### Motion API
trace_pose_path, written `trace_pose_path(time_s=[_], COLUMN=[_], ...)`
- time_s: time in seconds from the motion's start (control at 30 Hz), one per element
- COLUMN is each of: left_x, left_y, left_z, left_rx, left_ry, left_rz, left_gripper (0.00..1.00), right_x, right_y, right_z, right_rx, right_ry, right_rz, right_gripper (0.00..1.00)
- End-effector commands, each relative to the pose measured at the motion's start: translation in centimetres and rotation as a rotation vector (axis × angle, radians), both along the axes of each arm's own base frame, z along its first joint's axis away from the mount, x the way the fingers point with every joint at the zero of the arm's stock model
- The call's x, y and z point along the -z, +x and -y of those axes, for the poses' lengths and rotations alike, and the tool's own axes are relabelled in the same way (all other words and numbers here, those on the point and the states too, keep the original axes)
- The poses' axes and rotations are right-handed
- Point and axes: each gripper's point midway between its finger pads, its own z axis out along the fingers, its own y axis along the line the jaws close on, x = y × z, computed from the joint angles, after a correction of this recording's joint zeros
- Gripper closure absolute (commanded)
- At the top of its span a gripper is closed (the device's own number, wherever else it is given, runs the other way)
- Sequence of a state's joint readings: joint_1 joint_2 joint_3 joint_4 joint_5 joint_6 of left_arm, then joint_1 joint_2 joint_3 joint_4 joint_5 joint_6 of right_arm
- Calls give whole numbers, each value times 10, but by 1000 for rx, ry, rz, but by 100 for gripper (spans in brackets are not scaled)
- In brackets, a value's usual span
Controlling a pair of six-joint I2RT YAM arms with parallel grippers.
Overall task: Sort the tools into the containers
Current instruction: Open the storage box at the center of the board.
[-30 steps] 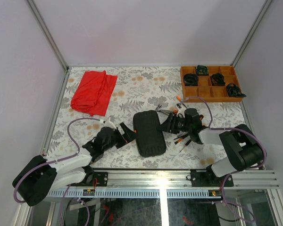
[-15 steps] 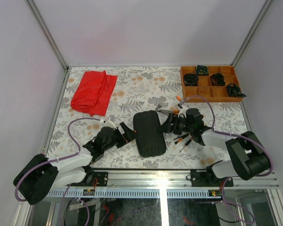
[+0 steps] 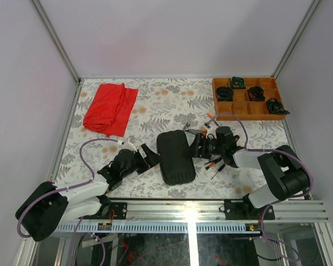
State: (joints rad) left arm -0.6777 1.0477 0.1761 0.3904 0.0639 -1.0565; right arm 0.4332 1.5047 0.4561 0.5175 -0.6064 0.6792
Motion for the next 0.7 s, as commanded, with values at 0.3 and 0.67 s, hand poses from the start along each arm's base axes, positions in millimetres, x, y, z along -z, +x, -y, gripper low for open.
trace_pose_path(time_s=[0.3, 0.67], left_x=[-3, -3], left_y=[5, 5], left_z=[-1, -2], left_rx=[-3, -13], left_ry=[6, -4], left_rz=[36, 33], left_gripper=[10, 10], right_x=[4, 41], right_y=[11, -7], right_z=[-10, 6], right_rx=[-47, 18], right_ry=[-63, -104], right_rz=[39, -70], right_gripper=[24, 52])
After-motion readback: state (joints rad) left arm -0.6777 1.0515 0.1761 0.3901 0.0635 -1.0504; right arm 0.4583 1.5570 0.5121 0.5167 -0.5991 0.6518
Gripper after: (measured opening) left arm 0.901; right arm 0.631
